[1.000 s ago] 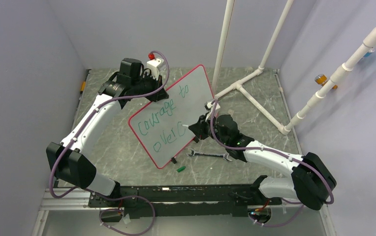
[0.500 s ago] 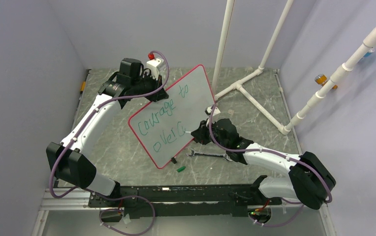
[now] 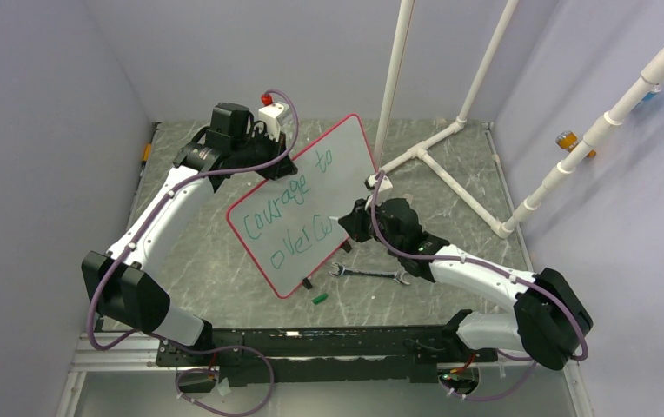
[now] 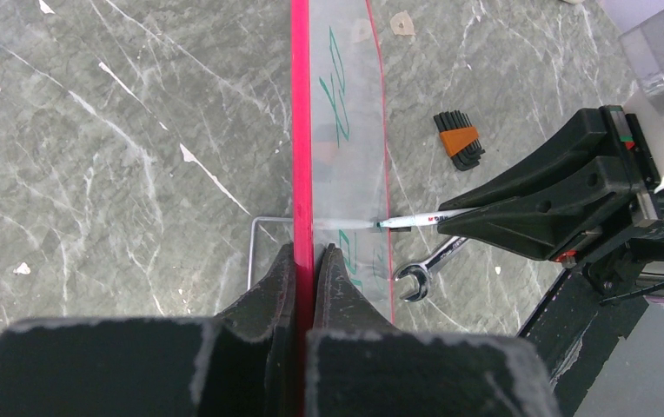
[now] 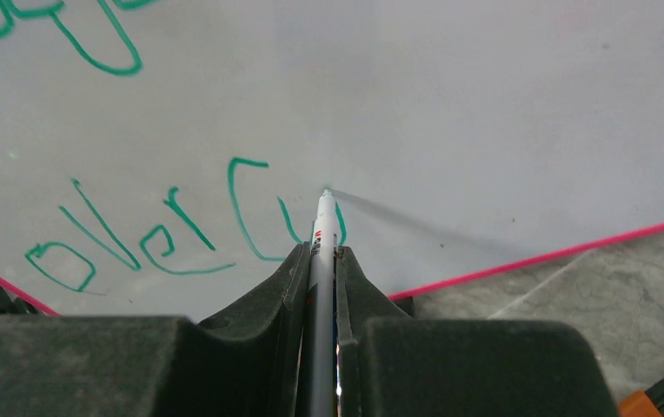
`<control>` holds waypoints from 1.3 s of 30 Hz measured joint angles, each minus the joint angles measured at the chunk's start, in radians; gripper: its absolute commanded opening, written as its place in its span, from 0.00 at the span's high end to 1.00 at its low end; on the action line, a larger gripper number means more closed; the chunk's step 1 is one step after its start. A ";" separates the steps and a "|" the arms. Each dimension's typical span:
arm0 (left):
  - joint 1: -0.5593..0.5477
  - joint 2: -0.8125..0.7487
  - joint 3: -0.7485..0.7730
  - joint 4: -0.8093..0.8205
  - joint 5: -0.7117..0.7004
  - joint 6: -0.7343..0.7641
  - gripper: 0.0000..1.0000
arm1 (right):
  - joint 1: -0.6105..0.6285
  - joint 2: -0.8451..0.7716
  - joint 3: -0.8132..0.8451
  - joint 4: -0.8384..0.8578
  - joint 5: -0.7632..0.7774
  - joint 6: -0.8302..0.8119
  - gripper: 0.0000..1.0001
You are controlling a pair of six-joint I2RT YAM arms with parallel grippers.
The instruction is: Write a sentence on the whiteboard
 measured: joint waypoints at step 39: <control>-0.001 0.000 0.002 -0.001 0.000 0.000 1.00 | -0.097 -0.097 -0.012 -0.007 -0.070 -0.008 1.00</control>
